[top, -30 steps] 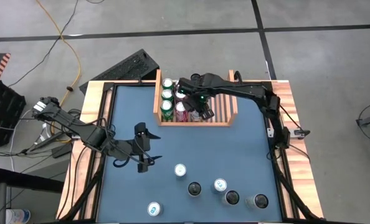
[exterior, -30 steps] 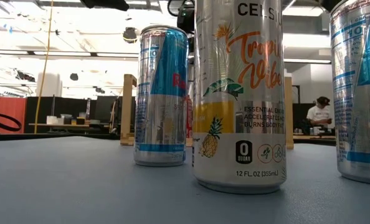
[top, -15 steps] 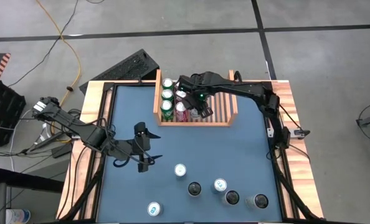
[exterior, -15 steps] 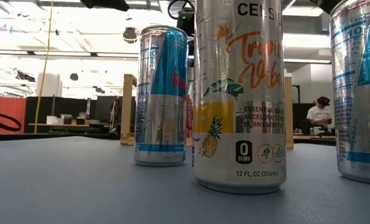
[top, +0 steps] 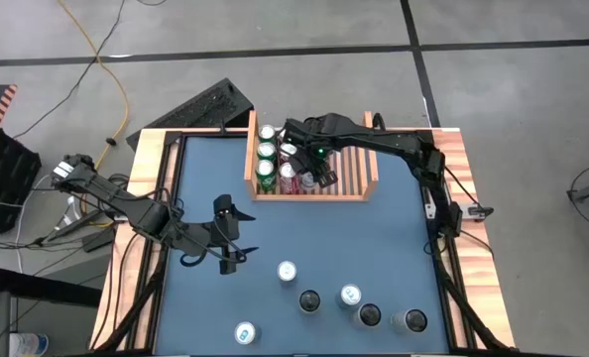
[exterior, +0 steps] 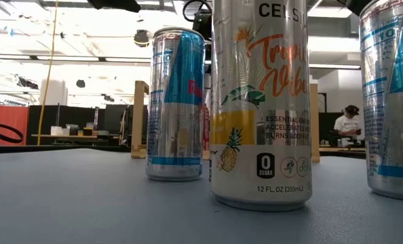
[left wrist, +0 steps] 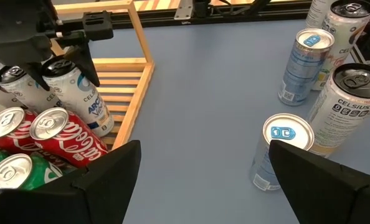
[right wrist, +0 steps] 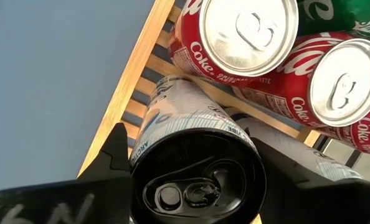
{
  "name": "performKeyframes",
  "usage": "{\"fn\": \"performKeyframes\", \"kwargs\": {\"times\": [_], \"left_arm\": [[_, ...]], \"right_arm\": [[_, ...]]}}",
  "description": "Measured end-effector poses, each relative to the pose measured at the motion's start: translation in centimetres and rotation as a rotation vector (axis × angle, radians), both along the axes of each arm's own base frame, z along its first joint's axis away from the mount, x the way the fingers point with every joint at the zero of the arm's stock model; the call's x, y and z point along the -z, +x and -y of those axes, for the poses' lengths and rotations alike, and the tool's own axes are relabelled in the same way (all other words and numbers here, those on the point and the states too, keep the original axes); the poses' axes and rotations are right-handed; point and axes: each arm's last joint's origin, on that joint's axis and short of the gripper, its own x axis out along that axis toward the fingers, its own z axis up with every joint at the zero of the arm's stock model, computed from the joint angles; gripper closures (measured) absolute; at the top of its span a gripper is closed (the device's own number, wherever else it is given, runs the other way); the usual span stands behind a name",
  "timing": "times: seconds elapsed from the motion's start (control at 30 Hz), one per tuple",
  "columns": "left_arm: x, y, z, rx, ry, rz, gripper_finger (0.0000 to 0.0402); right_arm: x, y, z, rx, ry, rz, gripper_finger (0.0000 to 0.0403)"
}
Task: Place canned beverage on shelf
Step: Put the bottom right white and blue can aligned with the white and blue soda on the shelf
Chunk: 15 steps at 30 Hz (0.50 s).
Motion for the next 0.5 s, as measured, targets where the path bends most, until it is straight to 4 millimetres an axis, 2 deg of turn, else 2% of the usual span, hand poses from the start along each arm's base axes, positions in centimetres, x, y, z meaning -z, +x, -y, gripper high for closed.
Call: {"fn": "performKeyframes", "kwargs": {"times": [0.5], "left_arm": [[0.00,0.00,0.00,0.000,0.000,0.000,0.0060]], "right_arm": [[0.02,-0.07,-0.02,0.002,0.000,-0.007,0.0210]]}}
